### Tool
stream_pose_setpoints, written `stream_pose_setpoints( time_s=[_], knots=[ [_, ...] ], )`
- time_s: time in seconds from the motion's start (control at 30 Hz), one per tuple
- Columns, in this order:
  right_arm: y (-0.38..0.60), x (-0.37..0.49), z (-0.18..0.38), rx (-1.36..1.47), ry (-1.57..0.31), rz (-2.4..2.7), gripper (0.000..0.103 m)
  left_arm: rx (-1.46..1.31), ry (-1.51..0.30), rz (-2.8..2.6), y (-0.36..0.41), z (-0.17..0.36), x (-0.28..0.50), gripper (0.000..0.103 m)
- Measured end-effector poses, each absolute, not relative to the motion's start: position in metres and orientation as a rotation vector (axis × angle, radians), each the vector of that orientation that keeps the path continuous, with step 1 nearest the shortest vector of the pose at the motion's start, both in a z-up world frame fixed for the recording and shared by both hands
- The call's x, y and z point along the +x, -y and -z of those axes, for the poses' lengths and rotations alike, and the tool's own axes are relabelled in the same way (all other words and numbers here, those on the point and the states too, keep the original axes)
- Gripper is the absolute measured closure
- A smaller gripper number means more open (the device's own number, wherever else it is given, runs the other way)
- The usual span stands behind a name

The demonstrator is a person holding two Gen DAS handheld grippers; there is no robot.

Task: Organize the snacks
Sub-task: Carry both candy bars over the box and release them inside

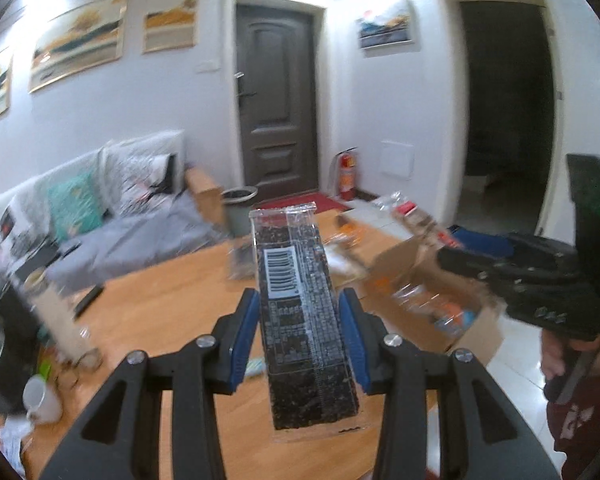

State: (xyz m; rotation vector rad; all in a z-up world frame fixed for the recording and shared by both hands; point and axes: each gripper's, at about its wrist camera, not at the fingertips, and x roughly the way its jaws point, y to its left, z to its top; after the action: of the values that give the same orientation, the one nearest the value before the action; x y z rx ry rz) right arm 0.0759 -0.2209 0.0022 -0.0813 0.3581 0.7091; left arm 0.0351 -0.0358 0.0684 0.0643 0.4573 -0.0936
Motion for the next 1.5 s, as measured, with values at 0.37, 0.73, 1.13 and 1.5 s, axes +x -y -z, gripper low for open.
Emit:
stream_pose_setpoints(
  time_s=[0.37,0.73,1.13,1.5],
  knots=[
    [0.318,0.14,0.025,-0.02,-0.47,-0.53,0.065,0.083,-0.544,0.349,0.154,-0.07,0.136,0.065],
    [0.327,0.21,0.087,-0.034,-0.634,-0.507,0.065,0.058,-0.773,0.362,0.204,-0.009,0.213,0.064],
    [0.33,0.206,0.088,-0.03,-0.661,-0.51,0.051,0.078,-0.774,0.35,0.187,-0.005,0.206,0.045],
    [0.296,0.15,0.048,-0.086,-0.581,-0.569,0.051,0.071,-0.676,0.272,0.125,-0.045,0.153,0.036]
  ],
)
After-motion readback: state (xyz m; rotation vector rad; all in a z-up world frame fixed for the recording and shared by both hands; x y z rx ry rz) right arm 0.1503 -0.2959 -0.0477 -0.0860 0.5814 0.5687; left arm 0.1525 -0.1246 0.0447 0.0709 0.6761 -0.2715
